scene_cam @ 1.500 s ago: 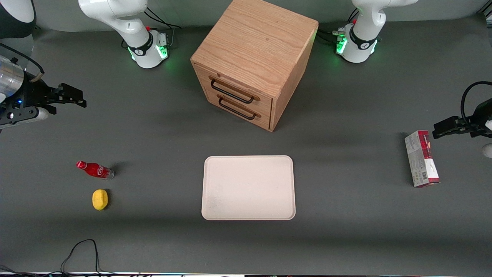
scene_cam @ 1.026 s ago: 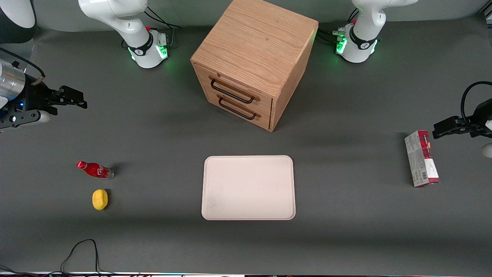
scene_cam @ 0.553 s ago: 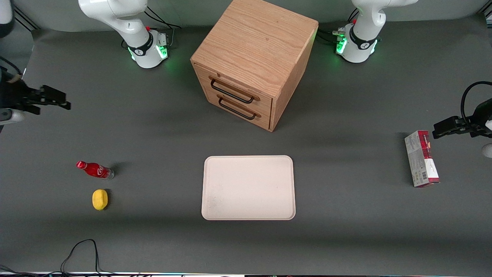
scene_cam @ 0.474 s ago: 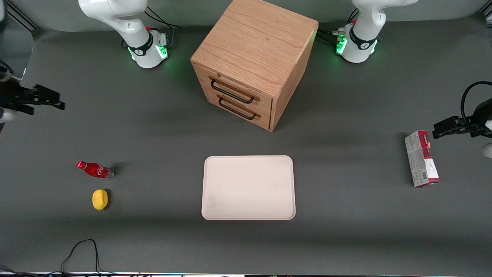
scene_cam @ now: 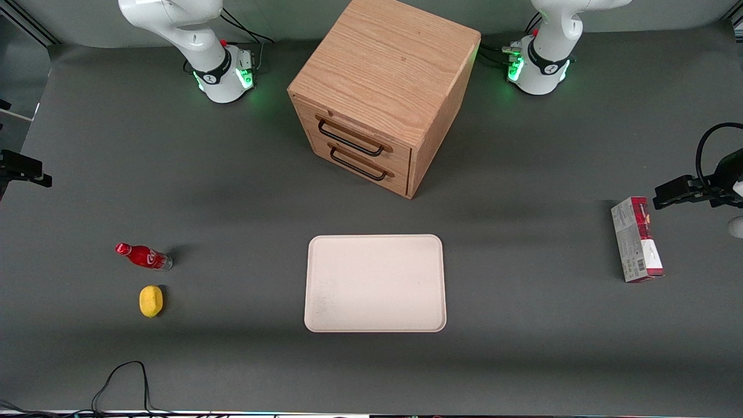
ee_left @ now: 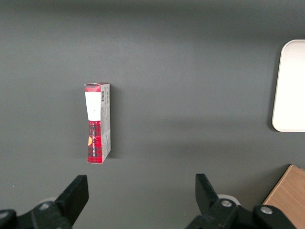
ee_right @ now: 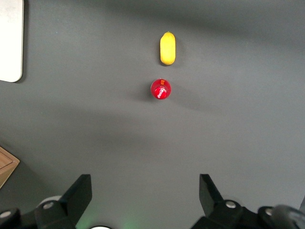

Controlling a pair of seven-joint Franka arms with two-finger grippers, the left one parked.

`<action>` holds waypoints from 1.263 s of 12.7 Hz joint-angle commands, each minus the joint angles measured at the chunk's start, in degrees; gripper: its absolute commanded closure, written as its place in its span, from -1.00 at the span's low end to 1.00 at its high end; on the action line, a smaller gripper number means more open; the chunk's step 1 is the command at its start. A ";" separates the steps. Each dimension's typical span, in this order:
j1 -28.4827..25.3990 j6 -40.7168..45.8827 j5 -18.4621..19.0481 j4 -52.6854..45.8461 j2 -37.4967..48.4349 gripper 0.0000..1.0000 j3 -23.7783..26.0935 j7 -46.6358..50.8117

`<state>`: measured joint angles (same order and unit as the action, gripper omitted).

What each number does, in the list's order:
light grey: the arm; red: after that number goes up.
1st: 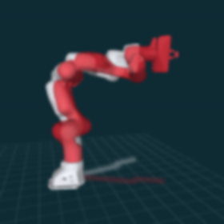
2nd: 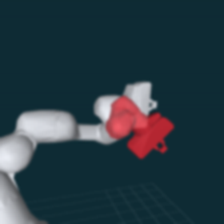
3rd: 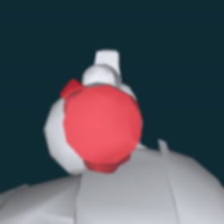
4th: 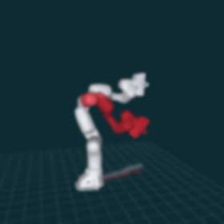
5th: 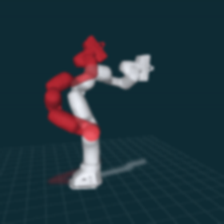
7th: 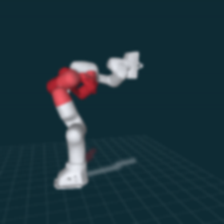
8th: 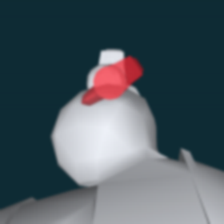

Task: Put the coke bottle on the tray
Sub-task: 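Move the open right gripper down toward the red Coca-Cola bottle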

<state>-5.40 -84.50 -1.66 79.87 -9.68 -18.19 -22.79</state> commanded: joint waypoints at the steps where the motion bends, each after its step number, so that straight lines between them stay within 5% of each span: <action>1: -0.14 1.80 0.70 -2.26 -0.87 -1.00 -0.35 -1.65; 5: -0.05 -1.52 0.52 2.38 -2.18 -1.00 -0.53 -1.56; 11: -0.57 -26.46 -0.36 20.83 -3.23 -1.00 -0.61 -1.38; 16: -0.93 -36.15 -1.24 24.01 -8.60 -1.00 -0.53 -1.30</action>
<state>-5.85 -117.61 -1.84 102.55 -17.71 -18.26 -22.92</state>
